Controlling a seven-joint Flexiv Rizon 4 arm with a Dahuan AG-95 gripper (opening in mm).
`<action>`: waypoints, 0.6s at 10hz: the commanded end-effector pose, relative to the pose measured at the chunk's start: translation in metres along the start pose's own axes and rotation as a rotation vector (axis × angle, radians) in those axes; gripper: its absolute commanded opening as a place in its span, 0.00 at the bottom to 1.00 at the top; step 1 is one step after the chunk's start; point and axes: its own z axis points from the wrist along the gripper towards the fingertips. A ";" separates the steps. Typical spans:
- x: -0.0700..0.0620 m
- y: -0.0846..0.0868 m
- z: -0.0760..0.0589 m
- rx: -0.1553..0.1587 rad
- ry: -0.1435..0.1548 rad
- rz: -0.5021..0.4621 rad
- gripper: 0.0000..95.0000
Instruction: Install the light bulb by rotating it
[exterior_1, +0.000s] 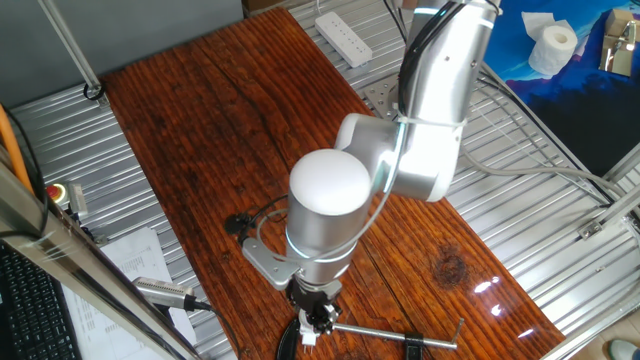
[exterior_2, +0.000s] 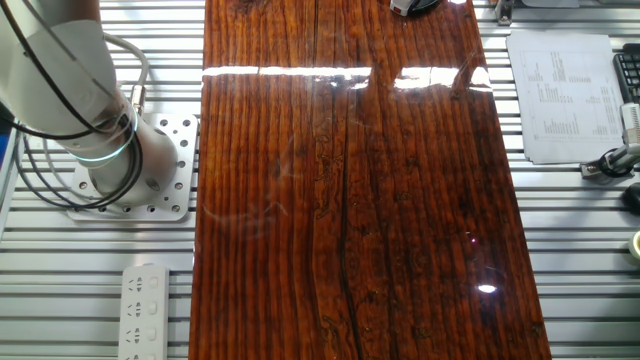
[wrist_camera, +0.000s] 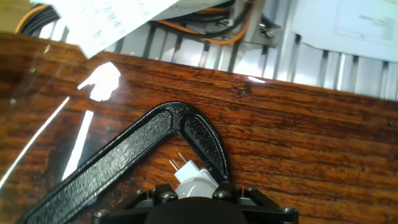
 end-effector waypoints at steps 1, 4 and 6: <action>-0.002 0.001 -0.001 -0.003 0.017 -0.044 0.60; -0.002 0.000 0.000 0.003 0.035 -0.069 0.40; -0.002 0.001 -0.002 0.014 0.080 -0.147 0.40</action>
